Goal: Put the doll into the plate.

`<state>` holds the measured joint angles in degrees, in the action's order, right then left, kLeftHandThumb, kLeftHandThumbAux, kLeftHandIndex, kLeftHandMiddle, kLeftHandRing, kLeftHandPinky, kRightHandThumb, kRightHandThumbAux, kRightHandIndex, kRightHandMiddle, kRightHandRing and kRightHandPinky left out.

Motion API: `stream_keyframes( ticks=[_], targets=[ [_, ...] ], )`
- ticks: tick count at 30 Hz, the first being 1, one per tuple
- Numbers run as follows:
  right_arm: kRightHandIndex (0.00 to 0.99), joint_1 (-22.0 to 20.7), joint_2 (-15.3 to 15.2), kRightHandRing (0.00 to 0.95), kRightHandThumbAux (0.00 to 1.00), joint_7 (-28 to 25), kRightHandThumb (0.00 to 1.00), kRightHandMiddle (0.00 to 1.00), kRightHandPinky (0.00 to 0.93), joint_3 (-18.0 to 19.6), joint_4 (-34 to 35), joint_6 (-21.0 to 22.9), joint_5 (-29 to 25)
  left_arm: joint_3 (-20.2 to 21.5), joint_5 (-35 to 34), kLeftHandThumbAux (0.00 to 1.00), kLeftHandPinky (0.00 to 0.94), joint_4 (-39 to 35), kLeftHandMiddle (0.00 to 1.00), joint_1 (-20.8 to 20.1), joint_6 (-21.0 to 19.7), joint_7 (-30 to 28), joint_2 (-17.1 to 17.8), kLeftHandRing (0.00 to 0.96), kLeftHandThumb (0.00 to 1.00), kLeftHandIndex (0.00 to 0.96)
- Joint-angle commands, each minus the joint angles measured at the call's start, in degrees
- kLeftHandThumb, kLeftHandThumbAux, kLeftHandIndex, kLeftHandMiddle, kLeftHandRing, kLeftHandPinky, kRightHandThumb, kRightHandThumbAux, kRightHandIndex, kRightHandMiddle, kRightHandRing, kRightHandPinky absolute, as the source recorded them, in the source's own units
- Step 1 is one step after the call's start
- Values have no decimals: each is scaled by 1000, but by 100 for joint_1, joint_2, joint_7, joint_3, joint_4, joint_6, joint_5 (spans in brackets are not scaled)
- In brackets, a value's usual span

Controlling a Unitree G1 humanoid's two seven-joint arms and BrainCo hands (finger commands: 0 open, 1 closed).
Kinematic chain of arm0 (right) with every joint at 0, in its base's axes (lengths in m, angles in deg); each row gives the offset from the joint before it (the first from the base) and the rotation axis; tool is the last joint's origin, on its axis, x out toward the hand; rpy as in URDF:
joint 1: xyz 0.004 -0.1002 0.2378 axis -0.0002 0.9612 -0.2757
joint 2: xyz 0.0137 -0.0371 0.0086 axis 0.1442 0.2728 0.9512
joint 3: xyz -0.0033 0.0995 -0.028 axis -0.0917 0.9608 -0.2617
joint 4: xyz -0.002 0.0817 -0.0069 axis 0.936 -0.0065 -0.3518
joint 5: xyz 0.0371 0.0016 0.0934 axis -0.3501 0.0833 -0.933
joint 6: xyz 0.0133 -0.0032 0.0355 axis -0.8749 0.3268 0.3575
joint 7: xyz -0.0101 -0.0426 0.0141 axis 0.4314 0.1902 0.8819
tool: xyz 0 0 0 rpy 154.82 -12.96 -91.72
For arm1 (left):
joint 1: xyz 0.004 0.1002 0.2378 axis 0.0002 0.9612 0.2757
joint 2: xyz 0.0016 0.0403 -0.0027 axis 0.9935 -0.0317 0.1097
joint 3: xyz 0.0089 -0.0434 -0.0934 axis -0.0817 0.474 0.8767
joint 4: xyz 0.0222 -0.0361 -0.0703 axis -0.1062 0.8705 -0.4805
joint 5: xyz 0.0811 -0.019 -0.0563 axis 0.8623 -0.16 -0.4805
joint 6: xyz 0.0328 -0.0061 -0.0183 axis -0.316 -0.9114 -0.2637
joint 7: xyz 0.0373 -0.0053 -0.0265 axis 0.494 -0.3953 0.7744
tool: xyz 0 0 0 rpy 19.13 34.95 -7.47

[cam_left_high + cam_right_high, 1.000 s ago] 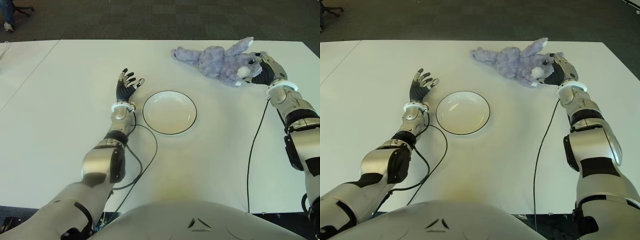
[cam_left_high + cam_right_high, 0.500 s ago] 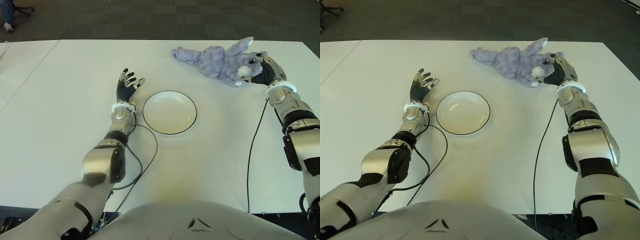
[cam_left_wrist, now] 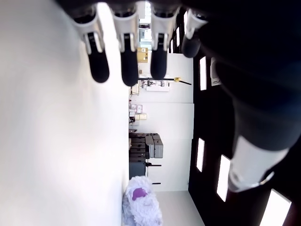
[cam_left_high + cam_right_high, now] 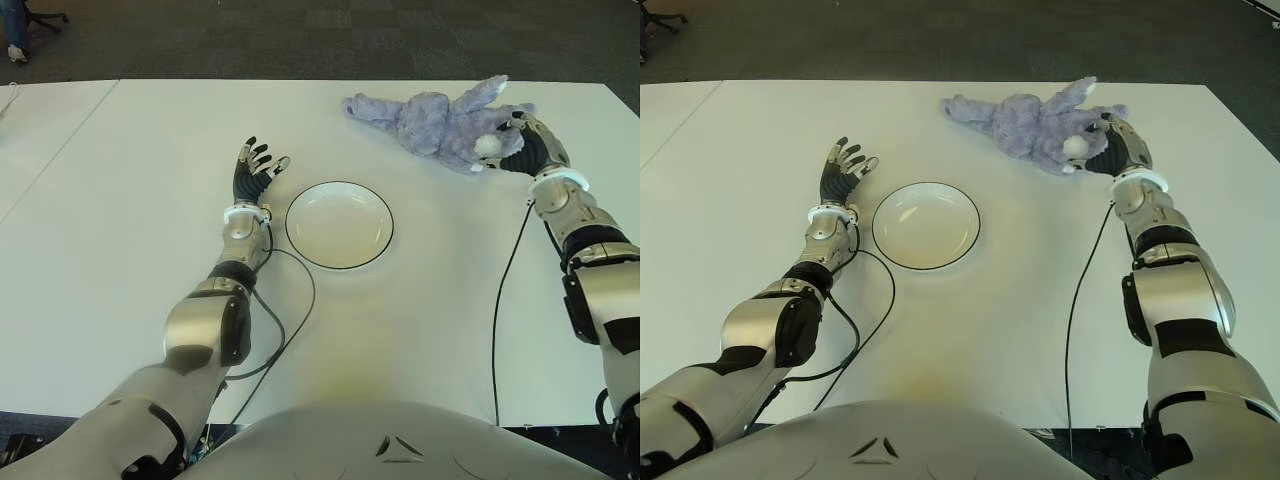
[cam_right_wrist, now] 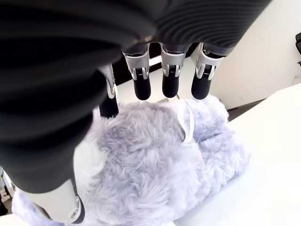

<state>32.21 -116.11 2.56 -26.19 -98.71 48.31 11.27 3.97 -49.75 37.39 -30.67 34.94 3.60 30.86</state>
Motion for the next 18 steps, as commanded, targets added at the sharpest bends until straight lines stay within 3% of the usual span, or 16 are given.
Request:
stream_keyframes(
  ticks=[1, 18],
  targets=[
    [276, 201, 194, 1, 769, -92, 217, 43, 20, 6, -59, 124, 2, 21, -58, 734, 220, 517, 177, 667, -643, -67, -305, 201, 23, 49],
    [251, 211, 454, 29, 770, -4, 268, 60, 60, -1, -50, 207, 24, -22, -16, 719, 196, 514, 158, 653, -623, 5, -334, 178, 11, 33]
  ],
)
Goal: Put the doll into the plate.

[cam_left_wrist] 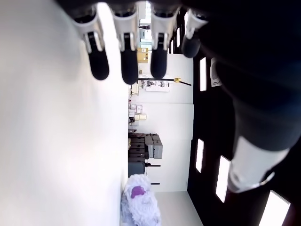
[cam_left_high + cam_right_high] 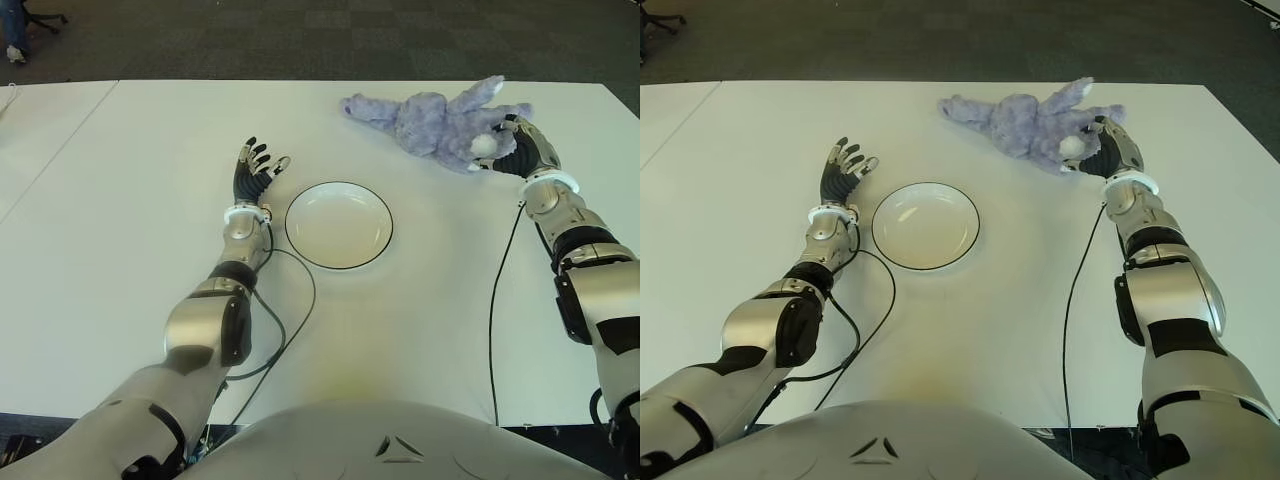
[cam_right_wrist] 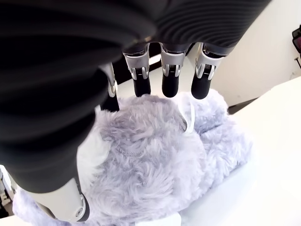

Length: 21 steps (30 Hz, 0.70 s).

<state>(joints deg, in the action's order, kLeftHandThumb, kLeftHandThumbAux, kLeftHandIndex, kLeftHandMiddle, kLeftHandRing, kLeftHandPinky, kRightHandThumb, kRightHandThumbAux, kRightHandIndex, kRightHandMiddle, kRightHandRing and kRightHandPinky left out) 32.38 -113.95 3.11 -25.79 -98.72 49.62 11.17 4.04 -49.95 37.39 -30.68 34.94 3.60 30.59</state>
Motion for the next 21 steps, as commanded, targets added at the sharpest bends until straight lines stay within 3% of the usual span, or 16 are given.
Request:
stream_keyframes(
  ticks=[1, 5, 11, 12, 13, 21],
  targets=[
    [252, 200, 256, 45, 770, -23, 281, 73, 87, -58, -46, 56, 50, -31, 4, 716, 198, 515, 160, 655, -627, -3, -306, 181, 10, 33],
    [273, 259, 337, 116, 765, 256, 343, 124, 177, -170, -37, -74, 167, -34, 9, 708, 191, 516, 161, 656, -642, 11, -312, 179, 4, 32],
    [301, 313, 391, 152, 773, 465, 394, 159, 202, -239, -51, -125, 221, -23, -1, 706, 188, 515, 153, 661, -627, -13, -320, 173, 3, 33],
    [380, 321, 406, 165, 741, 470, 612, 169, 209, -234, -56, -109, 213, -22, -2, 705, 186, 514, 151, 664, -621, -20, -320, 171, 3, 32],
    [400, 325, 415, 170, 733, 472, 667, 174, 211, -231, -59, -98, 207, -22, -2, 705, 182, 514, 149, 665, -617, -24, -321, 169, 2, 31],
    [407, 345, 453, 184, 732, 362, 682, 181, 241, -114, -73, -12, 88, -27, -5, 708, 194, 507, 145, 663, -607, -24, -353, 166, 1, 26]
  ],
)
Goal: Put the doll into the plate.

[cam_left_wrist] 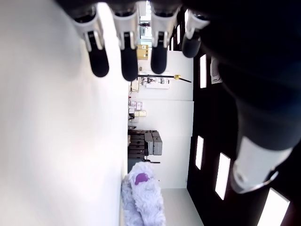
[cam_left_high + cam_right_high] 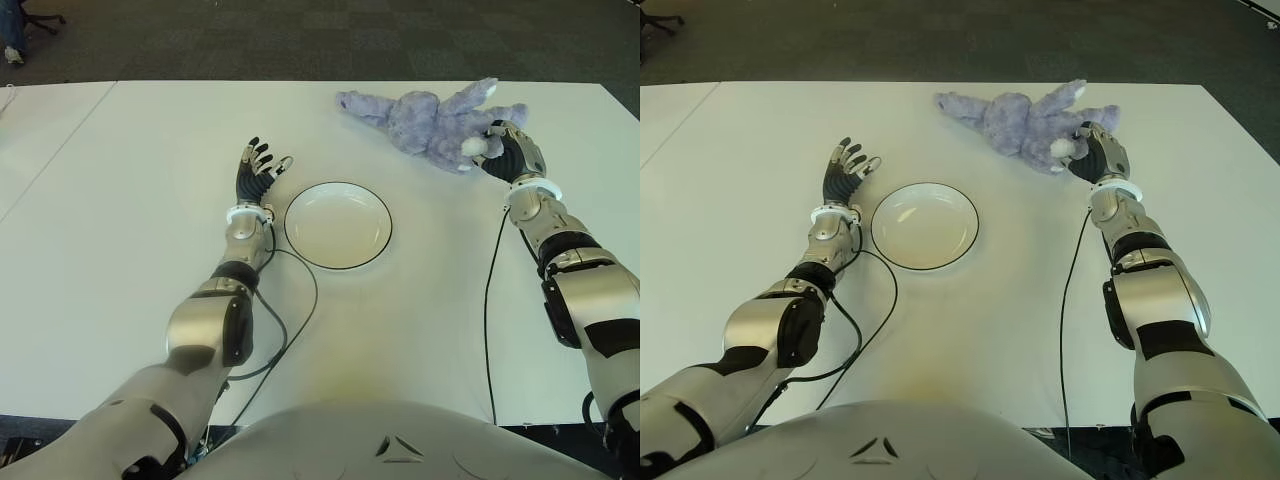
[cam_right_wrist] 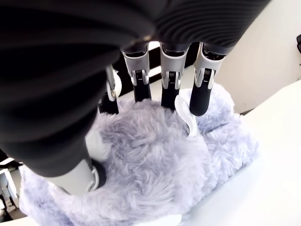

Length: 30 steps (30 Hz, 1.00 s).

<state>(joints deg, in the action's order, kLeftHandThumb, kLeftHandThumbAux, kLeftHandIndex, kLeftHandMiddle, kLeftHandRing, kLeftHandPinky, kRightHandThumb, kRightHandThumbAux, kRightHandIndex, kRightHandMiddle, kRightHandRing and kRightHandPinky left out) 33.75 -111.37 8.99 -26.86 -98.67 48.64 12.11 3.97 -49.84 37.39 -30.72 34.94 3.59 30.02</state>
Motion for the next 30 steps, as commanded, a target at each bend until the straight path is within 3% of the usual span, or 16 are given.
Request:
stream_keyframes(
  ticks=[1, 10, 14, 22, 30],
  targets=[
    [407, 212, 199, 188, 733, -244, 680, 182, 244, 13, -78, 86, -25, -22, -13, 708, 189, 507, 145, 665, -615, -30, -297, 166, 0, 24],
    [411, 236, 177, 216, 732, -387, 682, 200, 287, 196, -63, 22, -227, -8, -25, 713, 205, 515, 154, 657, -687, -28, -272, 176, 0, 35],
    [418, 254, 150, 365, 728, -351, 686, 313, 438, 302, -45, -46, -299, 14, -42, 730, 207, 518, 158, 650, -716, 23, -281, 180, 9, 38],
    [424, 287, 136, 515, 721, -170, 693, 450, 577, 467, 6, -247, -434, 24, -42, 727, 215, 518, 171, 661, -677, 34, -294, 197, 0, 48],
    [428, 322, 121, 569, 717, 66, 696, 535, 554, 619, 80, -611, -535, -16, -12, 739, 187, 502, 145, 662, -570, -22, -296, 168, 0, 34]
  ],
)
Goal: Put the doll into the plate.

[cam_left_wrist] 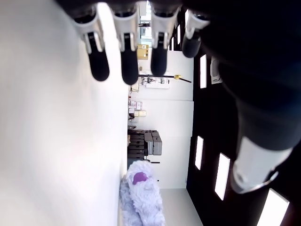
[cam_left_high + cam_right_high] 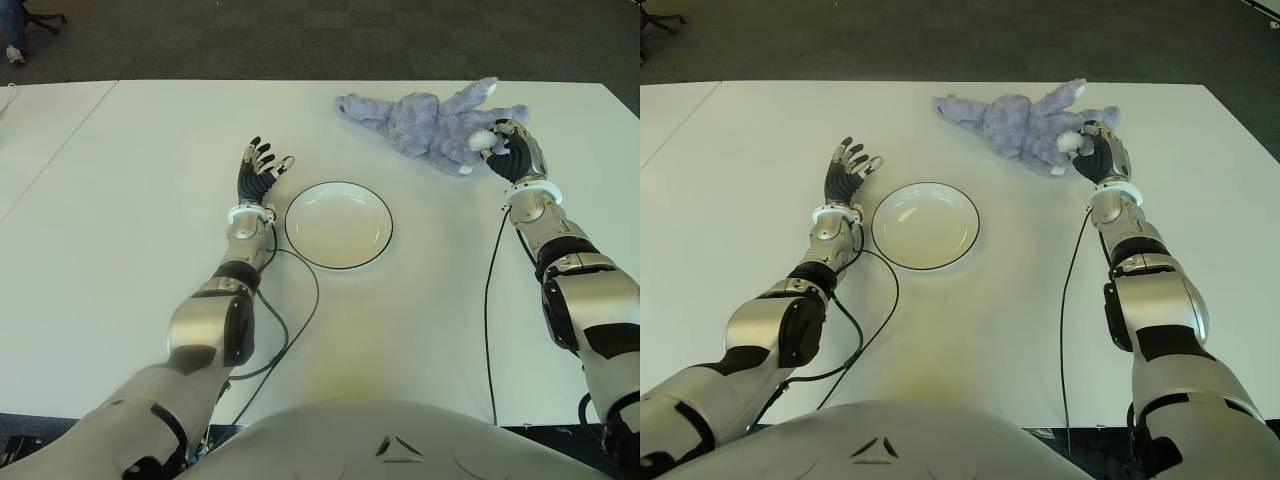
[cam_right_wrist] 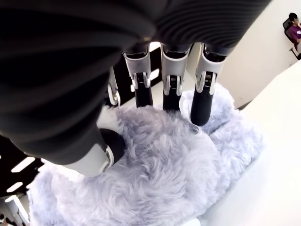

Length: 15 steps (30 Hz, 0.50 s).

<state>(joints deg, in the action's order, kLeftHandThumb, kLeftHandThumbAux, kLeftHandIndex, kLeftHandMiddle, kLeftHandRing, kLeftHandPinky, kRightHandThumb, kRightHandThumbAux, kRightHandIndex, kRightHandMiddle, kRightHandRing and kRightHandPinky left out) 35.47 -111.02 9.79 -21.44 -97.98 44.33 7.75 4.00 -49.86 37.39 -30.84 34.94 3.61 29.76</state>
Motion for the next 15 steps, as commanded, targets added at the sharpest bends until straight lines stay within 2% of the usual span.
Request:
stream_keyframes(
  ticks=[1, 8, 15],
  targets=[
    [428, 161, 83, 570, 717, -35, 696, 539, 546, 113, 21, -249, -136, -18, -15, 742, 190, 504, 143, 673, -592, -37, -265, 166, 1, 34],
    [429, 210, 71, 579, 717, -133, 696, 564, 541, 232, 60, -607, -261, 2, -37, 743, 216, 511, 156, 662, -679, -42, -247, 178, 0, 41],
    [429, 212, 84, 586, 718, -143, 695, 582, 541, 260, 177, -1132, -316, 0, -25, 730, 204, 514, 162, 675, -617, -62, -221, 185, 0, 42]
  ],
)
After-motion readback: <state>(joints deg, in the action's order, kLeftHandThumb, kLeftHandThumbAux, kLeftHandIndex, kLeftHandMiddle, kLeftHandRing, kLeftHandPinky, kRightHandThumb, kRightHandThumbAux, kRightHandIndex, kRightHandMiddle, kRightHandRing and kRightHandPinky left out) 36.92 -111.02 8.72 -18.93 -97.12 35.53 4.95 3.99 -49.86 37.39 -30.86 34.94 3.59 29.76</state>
